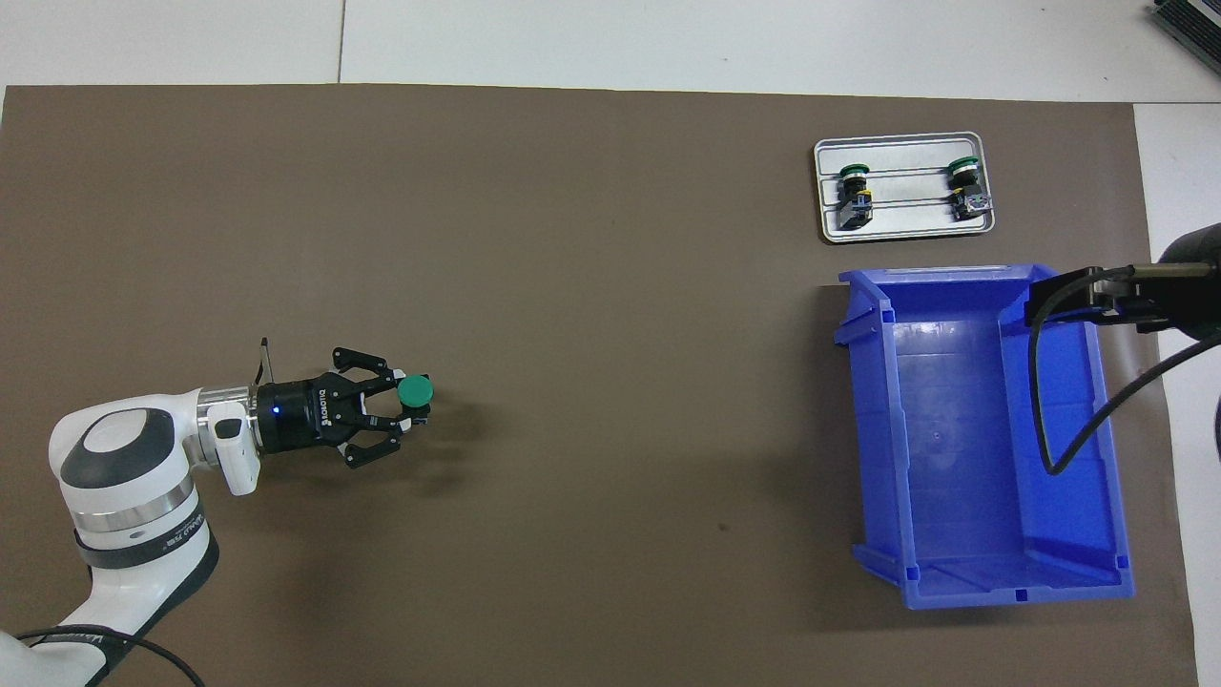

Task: Place and press button with both arms

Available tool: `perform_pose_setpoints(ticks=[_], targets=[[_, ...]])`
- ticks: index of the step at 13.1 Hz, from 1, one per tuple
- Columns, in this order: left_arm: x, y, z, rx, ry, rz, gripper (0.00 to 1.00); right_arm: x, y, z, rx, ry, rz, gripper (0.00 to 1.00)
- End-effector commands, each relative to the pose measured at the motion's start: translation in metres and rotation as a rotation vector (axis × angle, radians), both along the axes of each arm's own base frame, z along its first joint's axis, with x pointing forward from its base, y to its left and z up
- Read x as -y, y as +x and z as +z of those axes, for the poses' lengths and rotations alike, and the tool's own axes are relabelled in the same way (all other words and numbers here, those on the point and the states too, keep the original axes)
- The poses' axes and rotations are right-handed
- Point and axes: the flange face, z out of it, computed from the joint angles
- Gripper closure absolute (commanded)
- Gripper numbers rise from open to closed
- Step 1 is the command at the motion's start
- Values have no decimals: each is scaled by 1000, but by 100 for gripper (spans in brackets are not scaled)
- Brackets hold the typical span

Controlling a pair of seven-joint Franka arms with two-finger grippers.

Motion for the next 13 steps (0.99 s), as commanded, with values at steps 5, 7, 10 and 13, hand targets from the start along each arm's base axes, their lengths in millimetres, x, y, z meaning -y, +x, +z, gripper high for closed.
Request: perform_pose_setpoints(ticks=[5, 7, 10, 13], targets=[[8, -36, -18, 58, -103, -32, 92, 1, -8, 1, -2, 5, 21, 0], [17, -31, -14, 65, -142, 7, 92, 1, -8, 1, 0, 5, 21, 0], [92, 7, 1, 93, -175, 156, 91, 1, -8, 1, -2, 5, 21, 0], [100, 18, 3, 99, -154, 185, 88, 1, -8, 1, -2, 5, 21, 0]])
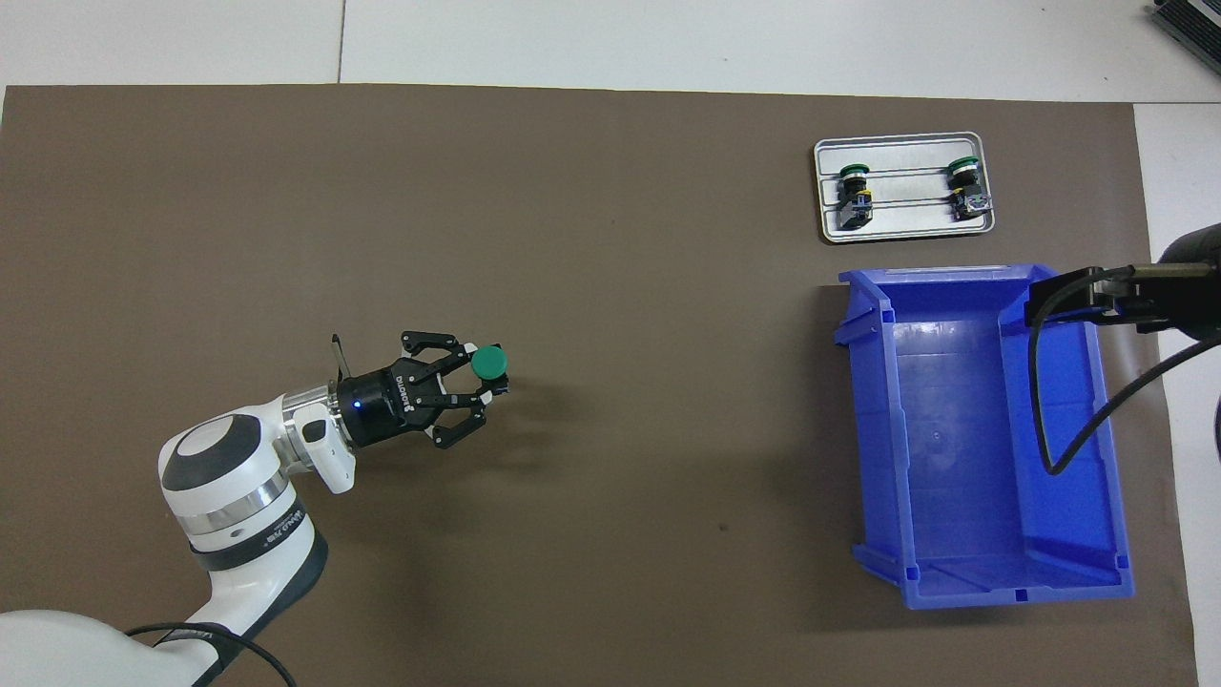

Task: Place and press button with both arms

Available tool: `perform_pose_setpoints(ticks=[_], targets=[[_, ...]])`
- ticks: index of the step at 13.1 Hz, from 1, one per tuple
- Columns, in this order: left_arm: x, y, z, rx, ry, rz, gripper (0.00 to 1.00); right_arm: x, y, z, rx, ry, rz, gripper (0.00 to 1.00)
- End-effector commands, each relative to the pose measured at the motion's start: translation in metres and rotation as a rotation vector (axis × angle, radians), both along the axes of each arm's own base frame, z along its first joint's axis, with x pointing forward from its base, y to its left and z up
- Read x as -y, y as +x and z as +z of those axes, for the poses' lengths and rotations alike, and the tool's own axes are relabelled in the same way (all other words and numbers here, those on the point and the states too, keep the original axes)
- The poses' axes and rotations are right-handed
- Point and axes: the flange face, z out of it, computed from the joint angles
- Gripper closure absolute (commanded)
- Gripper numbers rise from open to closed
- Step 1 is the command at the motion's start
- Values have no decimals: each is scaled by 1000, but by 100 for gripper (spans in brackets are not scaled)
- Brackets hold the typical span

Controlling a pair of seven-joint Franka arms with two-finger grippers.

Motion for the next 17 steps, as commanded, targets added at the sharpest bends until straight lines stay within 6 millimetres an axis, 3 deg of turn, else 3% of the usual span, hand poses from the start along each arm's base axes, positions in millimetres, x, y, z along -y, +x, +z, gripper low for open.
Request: perform_pose_setpoints(ticks=[1, 3, 7, 17], targets=[[1, 10, -6, 8, 21, 25, 88, 1, -8, 1, 0, 5, 21, 0], [4, 7, -17, 9, 67, 28, 88, 1, -8, 1, -2, 5, 21, 0], [16, 2, -62, 43, 68, -16, 86, 1, -8, 1, -2, 5, 21, 0], [10, -39, -83, 60, 77, -59, 85, 1, -8, 1, -2, 5, 21, 0]])
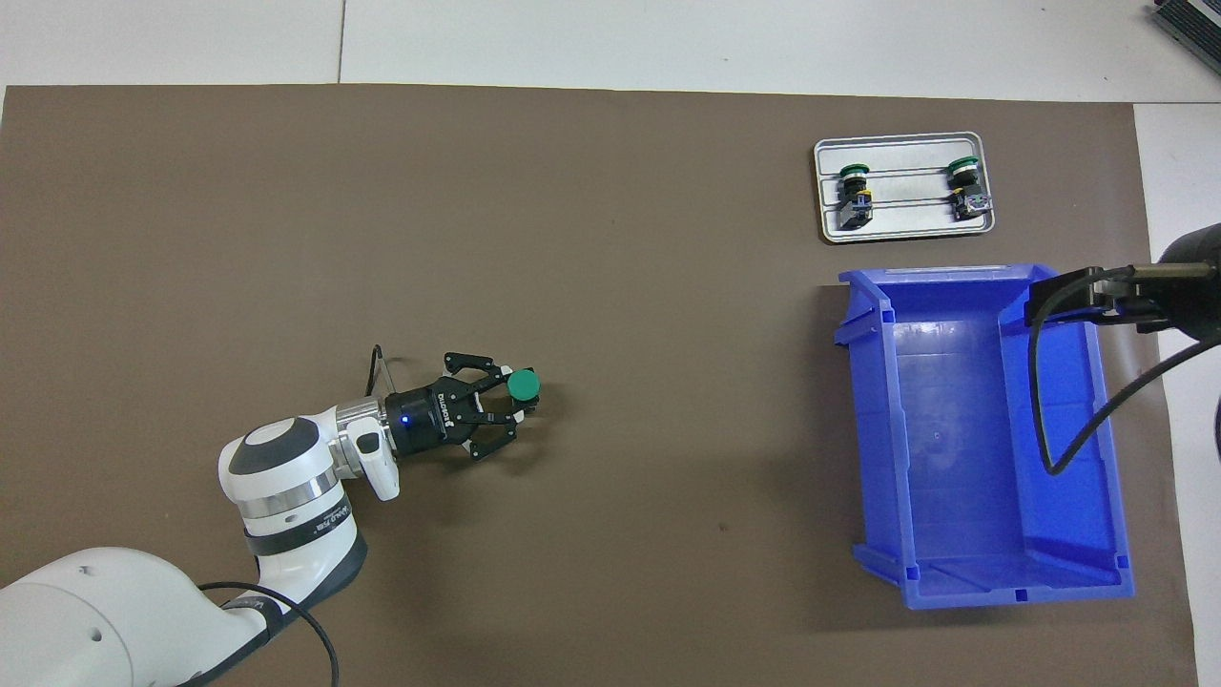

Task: Place and press button with both arms

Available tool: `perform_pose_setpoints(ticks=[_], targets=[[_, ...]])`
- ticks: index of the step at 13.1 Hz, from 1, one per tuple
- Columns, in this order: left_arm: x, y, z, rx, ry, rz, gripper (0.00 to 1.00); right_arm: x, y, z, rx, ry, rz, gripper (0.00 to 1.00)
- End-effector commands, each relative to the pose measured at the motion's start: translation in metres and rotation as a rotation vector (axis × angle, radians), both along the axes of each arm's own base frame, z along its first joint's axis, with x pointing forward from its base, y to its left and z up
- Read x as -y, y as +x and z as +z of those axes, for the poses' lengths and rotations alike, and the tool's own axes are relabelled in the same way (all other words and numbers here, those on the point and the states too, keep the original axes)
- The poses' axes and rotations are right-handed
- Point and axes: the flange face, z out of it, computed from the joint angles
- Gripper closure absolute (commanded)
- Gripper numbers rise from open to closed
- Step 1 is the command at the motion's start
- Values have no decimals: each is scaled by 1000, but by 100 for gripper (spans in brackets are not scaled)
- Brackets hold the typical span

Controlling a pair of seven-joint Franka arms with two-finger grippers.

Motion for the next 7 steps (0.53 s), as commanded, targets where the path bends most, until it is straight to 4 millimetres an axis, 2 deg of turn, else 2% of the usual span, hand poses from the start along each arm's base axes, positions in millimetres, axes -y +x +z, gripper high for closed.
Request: perform_pose_setpoints(ticks=[1, 7], targets=[[-5, -24, -12, 59, 34, -21, 84, 1, -8, 1, -2, 5, 21, 0], [-12, -35, -20, 52, 64, -23, 68, 1, -8, 1, -2, 5, 21, 0]])
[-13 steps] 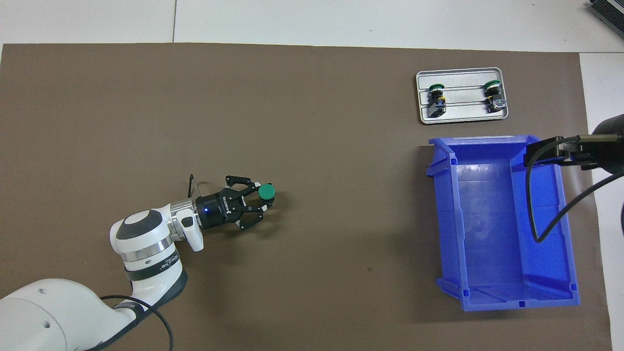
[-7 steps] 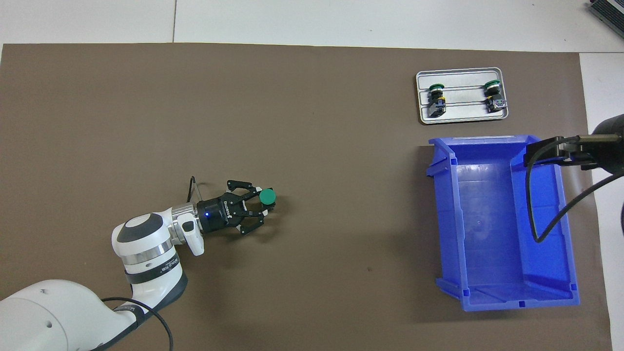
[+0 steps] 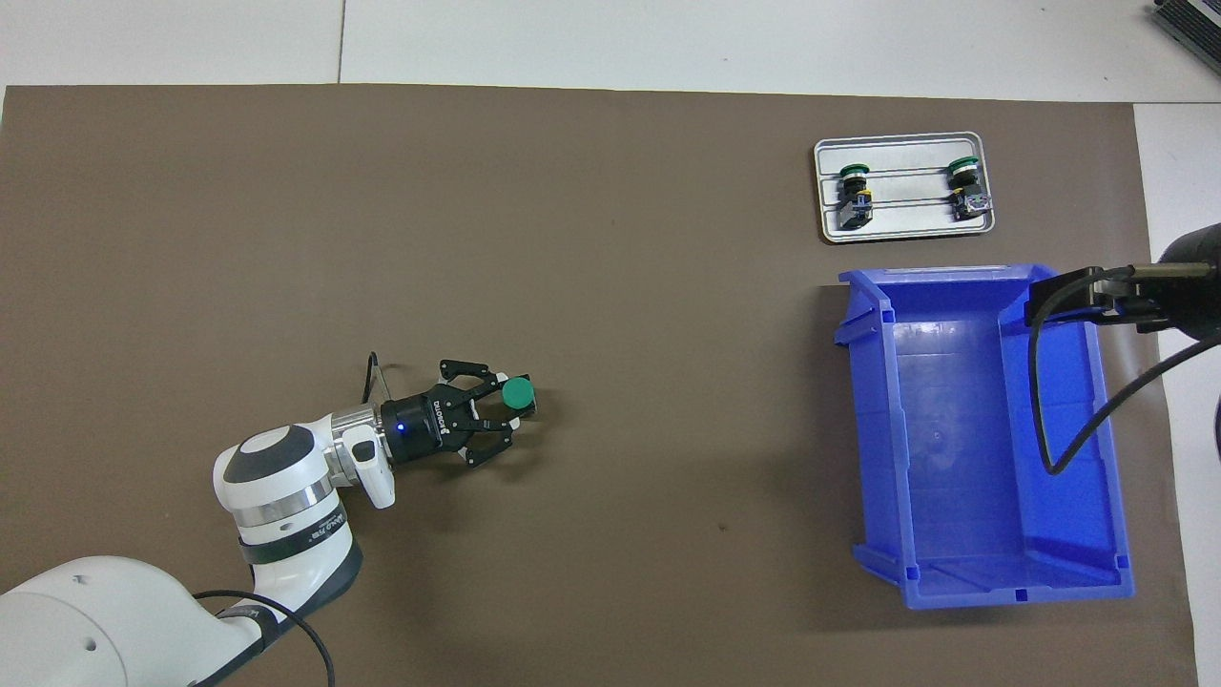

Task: Place and press button with both arms

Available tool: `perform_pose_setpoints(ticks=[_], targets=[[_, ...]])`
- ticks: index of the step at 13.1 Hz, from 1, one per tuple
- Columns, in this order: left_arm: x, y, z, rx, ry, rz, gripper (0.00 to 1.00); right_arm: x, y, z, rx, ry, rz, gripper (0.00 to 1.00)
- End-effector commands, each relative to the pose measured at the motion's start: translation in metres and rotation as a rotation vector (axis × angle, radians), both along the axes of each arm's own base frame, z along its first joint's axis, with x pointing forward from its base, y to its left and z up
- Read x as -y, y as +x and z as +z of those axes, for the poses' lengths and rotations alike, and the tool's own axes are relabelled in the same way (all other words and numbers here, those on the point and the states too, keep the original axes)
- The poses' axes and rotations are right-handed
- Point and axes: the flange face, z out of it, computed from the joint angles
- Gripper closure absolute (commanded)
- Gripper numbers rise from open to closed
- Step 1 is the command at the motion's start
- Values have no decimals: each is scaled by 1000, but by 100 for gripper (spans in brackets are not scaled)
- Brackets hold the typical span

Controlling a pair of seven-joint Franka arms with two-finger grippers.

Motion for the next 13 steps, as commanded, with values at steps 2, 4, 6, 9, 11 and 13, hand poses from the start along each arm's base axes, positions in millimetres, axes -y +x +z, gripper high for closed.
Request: perform_pose_setpoints(ticks=[2, 4, 6, 9, 11, 13], targets=[[-5, -29, -21, 49, 59, -30, 60, 1, -8, 1, -2, 5, 21, 0], [-4, -34, -23, 43, 69, -36, 57, 1, -8, 1, -2, 5, 21, 0], [-3, -36, -24, 38, 70, -38, 49, 1, -8, 1, 0, 5, 21, 0], [-2, -36, -23, 39, 69, -42, 40, 1, -8, 1, -2, 5, 21, 0], [-2, -35, -23, 40, 68, -40, 34, 1, -8, 1, -2, 5, 21, 0], [-3, -33, -21, 45, 65, -37, 28, 1, -8, 1, -2, 5, 21, 0]])
